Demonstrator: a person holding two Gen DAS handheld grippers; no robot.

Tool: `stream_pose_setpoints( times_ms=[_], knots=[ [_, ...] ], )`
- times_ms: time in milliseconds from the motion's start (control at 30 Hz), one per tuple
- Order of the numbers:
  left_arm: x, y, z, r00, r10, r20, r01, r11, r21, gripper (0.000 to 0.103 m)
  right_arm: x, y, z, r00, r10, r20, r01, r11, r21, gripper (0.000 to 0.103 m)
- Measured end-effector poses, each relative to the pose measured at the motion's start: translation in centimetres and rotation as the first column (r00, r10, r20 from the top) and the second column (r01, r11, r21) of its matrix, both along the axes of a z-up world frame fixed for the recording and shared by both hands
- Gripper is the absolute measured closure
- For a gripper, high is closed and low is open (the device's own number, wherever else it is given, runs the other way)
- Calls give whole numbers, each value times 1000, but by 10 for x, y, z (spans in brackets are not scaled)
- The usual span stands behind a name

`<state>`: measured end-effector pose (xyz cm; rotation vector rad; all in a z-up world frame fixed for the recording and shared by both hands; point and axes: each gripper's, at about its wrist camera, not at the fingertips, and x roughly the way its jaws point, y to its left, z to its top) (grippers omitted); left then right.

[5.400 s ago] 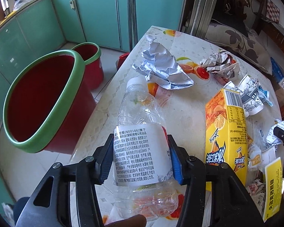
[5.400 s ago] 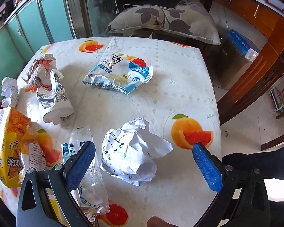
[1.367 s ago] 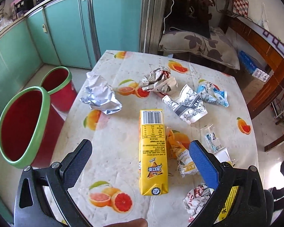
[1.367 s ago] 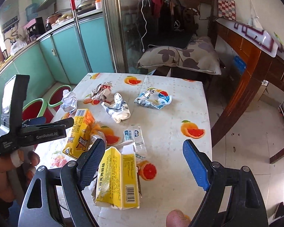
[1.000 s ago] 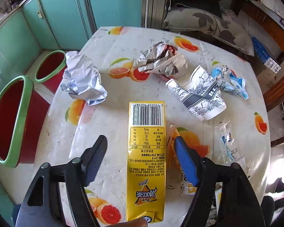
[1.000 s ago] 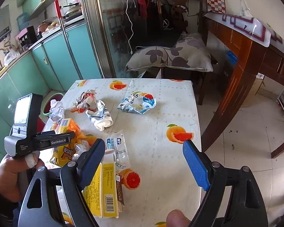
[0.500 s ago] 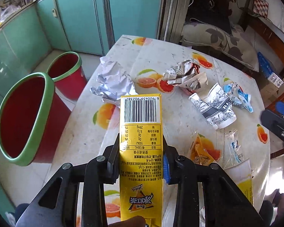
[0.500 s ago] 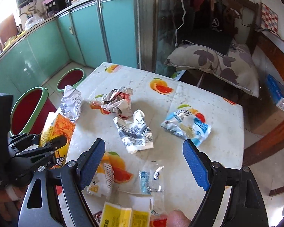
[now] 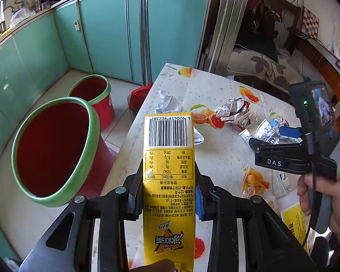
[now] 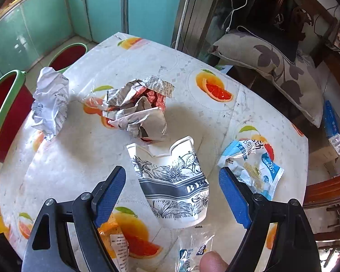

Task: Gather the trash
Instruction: 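Grasp the white patterned paper cup with the right tool, then carry carton and cup to the red bucket and open both tools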

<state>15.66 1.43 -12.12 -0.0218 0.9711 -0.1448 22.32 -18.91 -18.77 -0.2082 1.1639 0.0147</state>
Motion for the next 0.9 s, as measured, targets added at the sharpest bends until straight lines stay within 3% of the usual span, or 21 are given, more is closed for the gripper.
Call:
stream_pose_setpoints(
  times_ms=[200,267,400,700,900],
  knots=[
    [-1,16,0,1000,25,2,-25,1000,-14,70,11,-7,-22,998,-29,-61,29,1000,3,19],
    [-1,21,-1,999,35,3,-35,999,-18,70,11,-6,-24,997,-20,-69,20,1000,1,36],
    [-2,31,0,998,56,6,-55,998,-23,70,10,-5,-14,999,-6,-54,6,1000,-1,40],
    [-9,55,21,994,96,57,-93,995,-46,70,-23,27,83,991,43,128,-43,999,0,40],
    [-13,87,42,982,159,104,-154,987,-54,70,-45,89,134,970,106,219,-128,988,89,39]
  ],
)
